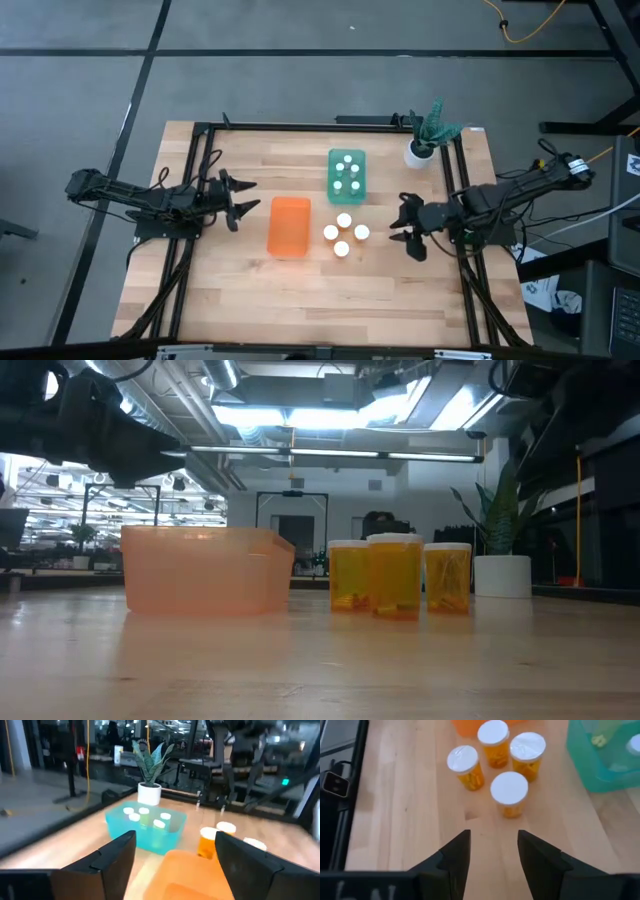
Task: Pick and place medicine bottles into bin by pill shape (circle, oval)
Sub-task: Put the large orange medicine bottle into the orange bin
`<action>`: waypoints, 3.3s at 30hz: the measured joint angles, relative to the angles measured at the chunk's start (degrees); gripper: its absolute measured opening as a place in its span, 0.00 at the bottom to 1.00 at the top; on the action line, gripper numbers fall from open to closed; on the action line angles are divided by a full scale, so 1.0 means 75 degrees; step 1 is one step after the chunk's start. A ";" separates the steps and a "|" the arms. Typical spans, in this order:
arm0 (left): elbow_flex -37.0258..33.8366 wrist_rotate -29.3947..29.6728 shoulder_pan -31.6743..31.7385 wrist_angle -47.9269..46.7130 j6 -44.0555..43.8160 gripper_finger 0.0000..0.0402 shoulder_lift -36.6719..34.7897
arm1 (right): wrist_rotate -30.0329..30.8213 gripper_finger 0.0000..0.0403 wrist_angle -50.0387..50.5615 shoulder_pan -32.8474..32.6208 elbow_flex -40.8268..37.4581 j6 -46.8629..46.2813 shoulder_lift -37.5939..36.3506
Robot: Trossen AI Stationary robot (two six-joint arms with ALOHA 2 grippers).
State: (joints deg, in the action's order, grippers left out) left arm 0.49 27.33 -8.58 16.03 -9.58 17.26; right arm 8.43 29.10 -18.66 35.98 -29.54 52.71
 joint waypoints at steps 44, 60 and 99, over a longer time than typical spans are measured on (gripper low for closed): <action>0.0000 0.0006 -0.0009 -0.0079 -0.0852 0.65 0.0000 | 0.0074 0.67 -0.2591 0.0018 -0.0839 0.0702 0.0585; 0.0002 0.0003 -0.0009 -0.0081 -0.0854 0.65 -0.0001 | 0.0332 0.67 0.0139 0.0469 0.1276 0.1989 0.3695; 0.0000 0.0006 -0.0012 -0.0082 -0.0846 0.65 0.0000 | -0.0654 0.52 0.0973 0.1213 0.3244 0.2955 0.5774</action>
State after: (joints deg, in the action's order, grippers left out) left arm 0.49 27.38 -8.67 15.42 -15.93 17.26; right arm 3.52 36.40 -9.56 60.31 -7.38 96.02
